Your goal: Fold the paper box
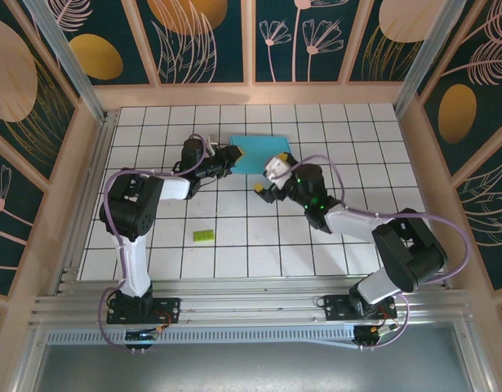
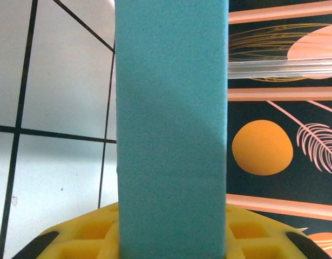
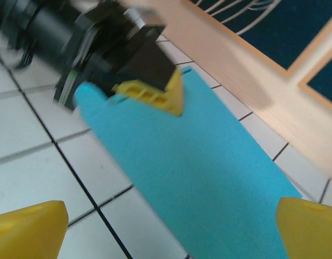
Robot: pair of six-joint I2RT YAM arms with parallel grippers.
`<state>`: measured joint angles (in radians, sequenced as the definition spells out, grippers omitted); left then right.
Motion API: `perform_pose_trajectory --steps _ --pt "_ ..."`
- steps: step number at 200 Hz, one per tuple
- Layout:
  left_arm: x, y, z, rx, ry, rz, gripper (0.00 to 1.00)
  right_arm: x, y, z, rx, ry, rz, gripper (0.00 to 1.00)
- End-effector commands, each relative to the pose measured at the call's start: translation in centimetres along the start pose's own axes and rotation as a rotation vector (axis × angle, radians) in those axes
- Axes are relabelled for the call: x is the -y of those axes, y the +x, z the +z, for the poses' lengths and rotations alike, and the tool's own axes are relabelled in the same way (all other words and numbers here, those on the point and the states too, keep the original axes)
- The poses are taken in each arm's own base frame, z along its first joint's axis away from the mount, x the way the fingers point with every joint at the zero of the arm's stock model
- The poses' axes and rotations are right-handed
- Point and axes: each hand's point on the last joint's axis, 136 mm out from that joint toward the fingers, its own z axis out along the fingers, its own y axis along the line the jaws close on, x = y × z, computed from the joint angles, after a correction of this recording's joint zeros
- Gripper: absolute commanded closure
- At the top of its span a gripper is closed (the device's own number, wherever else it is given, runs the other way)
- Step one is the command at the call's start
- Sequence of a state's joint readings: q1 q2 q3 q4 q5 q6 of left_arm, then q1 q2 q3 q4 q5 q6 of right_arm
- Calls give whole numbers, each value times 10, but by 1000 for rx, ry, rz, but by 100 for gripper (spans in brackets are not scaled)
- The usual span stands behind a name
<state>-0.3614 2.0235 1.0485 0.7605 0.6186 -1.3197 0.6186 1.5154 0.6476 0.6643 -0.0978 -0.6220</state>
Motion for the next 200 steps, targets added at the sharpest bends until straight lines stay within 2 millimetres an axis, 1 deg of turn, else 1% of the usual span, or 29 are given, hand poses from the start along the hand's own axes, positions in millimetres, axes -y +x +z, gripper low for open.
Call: perform_pose_trajectory --steps 1,24,41,45,57,70,72,75,88,100,118,130,142,149,181,200 --pt "35 1 -10 27 82 -19 71 22 -4 6 2 161 -300 1" --pt "36 4 -14 37 80 -45 71 23 5 19 -25 177 -398 1" --pt "39 4 -18 50 87 -61 71 14 11 32 -38 136 -465 1" --pt "40 5 -18 48 88 -63 71 14 12 35 -41 138 -469 1" --pt "44 6 -19 47 96 -63 71 20 15 45 -60 168 -481 1" --pt "49 8 -20 46 105 -62 71 31 17 54 -76 243 -536 1" --pt "42 11 -21 43 90 -73 71 32 18 56 -77 254 -545 1" --pt "40 13 -21 41 84 -77 71 34 20 58 -87 270 -557 1" --pt "39 15 -23 41 81 -83 71 46 22 66 -101 349 -596 1" --pt "37 16 -23 41 76 -94 71 52 23 72 -107 389 -618 3" --pt "39 18 -25 39 90 -103 70 54 20 77 -95 406 -624 11" --pt "42 18 -27 43 100 -105 70 53 19 78 -82 399 -617 20" --pt "45 18 -28 44 105 -102 69 52 17 77 -65 397 -603 33" --pt "48 18 -28 44 109 -100 68 51 18 77 -63 393 -596 38" --pt "59 15 -30 53 129 -86 58 49 20 76 -72 373 -587 50" --pt "70 11 -30 61 134 -40 56 47 20 73 -80 350 -571 56"
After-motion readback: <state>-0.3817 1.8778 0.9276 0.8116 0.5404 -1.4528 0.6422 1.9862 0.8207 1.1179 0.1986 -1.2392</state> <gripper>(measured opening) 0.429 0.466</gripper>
